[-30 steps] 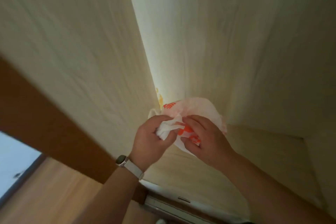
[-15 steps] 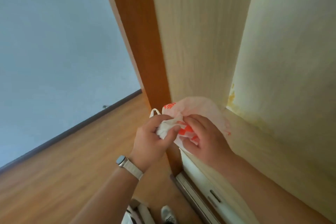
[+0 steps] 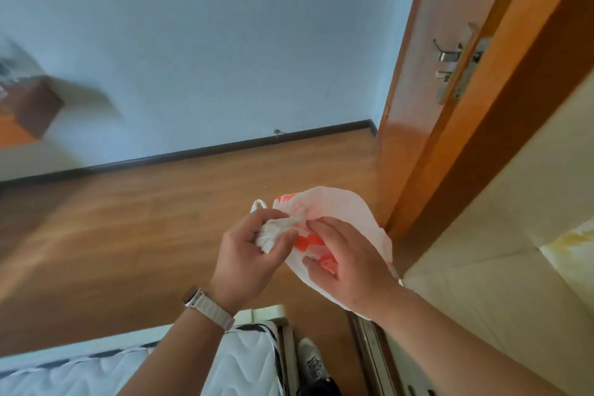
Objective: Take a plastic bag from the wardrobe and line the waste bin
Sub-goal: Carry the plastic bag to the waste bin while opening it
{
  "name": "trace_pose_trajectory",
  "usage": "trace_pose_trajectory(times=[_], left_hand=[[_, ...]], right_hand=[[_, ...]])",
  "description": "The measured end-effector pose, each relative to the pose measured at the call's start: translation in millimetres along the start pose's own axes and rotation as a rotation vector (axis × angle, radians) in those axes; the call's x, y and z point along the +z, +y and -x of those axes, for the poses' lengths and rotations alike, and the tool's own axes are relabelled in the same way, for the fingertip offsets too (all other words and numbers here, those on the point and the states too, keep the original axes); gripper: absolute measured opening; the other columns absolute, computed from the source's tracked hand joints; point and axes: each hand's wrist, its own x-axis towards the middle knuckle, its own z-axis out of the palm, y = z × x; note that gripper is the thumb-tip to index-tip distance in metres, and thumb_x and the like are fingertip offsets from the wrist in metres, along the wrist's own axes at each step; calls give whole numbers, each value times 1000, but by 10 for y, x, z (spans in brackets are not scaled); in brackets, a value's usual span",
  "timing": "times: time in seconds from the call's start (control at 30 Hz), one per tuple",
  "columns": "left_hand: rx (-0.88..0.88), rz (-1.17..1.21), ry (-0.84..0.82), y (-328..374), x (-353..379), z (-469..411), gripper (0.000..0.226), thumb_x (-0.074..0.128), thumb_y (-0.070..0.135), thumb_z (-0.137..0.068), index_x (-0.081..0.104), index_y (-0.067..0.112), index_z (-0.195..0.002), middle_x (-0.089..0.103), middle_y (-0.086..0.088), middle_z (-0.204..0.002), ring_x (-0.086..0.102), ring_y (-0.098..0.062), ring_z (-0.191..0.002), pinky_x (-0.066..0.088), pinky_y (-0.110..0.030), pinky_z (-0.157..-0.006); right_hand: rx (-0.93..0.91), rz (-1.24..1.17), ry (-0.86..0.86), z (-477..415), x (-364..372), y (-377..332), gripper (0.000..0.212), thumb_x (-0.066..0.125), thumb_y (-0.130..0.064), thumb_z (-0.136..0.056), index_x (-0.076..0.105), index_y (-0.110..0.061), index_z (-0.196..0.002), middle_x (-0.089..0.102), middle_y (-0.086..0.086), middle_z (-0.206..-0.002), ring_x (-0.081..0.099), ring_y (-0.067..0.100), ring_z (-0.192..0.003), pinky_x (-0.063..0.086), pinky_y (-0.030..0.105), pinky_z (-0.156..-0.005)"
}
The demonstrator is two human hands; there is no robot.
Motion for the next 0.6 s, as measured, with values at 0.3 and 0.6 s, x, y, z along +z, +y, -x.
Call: trace_pose_trajectory(times=[0.3, 0.6], left_hand=[[-69, 20, 195, -582, -542, -776, 21, 74, 40, -76, 65, 35, -94, 70, 19, -85, 66, -2, -71, 48, -10, -61], [-29, -61, 397, -638, -1274, -1080, 23, 79, 24, -76, 62, 32, -89, 68, 14, -86, 65, -2, -70, 48, -10, -60]], right_hand=[[-163, 11, -105, -1308, 555, 159, 48, 59, -45, -91, 52, -21, -131, 59, -4, -126, 53, 11, -113, 48, 26, -96], [-355, -46, -114, -2165, 906, -287, 46, 57, -45, -92, 53, -21, -130, 60, -4, -124, 57, 13, -110, 52, 29, -92]])
